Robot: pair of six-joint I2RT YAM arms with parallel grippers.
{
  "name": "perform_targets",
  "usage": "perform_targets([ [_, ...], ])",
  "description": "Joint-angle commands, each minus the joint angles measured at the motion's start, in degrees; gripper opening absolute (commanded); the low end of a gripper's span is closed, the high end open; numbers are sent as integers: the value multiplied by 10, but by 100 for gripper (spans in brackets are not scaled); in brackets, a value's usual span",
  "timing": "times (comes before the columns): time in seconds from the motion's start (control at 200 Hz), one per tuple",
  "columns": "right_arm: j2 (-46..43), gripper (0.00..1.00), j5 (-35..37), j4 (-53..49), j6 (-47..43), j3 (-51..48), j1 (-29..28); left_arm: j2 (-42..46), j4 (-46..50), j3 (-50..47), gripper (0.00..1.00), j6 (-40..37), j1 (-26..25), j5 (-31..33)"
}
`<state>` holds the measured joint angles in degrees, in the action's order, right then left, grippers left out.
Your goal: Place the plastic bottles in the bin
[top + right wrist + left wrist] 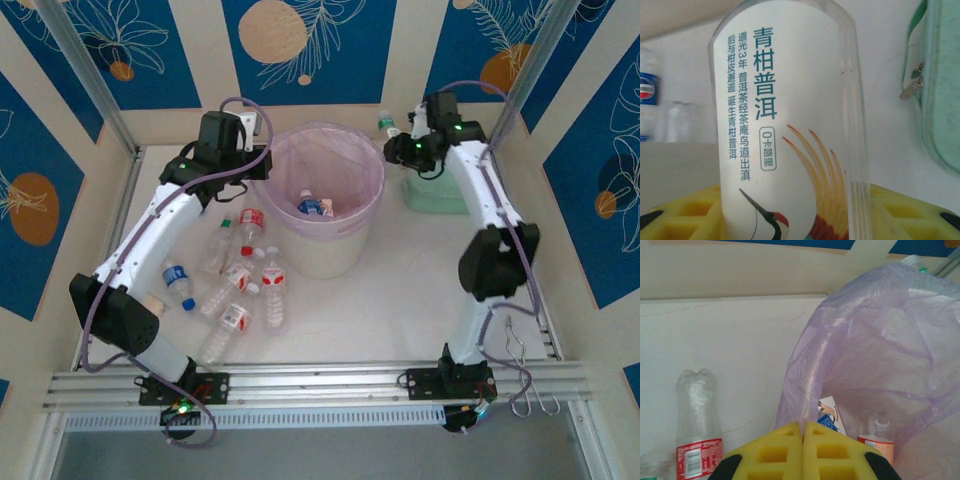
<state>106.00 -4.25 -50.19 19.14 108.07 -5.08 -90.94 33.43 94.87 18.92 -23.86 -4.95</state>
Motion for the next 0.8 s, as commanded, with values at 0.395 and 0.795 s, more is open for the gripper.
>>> perform_targets([
  [0.395,-337,25,-133,-107,58,-78,66,-13,30,-42,3,-8,-102,-73],
  [0.795,-360,21,69,-250,77,-8,-172,29,8,-78,3,12,-159,-41],
])
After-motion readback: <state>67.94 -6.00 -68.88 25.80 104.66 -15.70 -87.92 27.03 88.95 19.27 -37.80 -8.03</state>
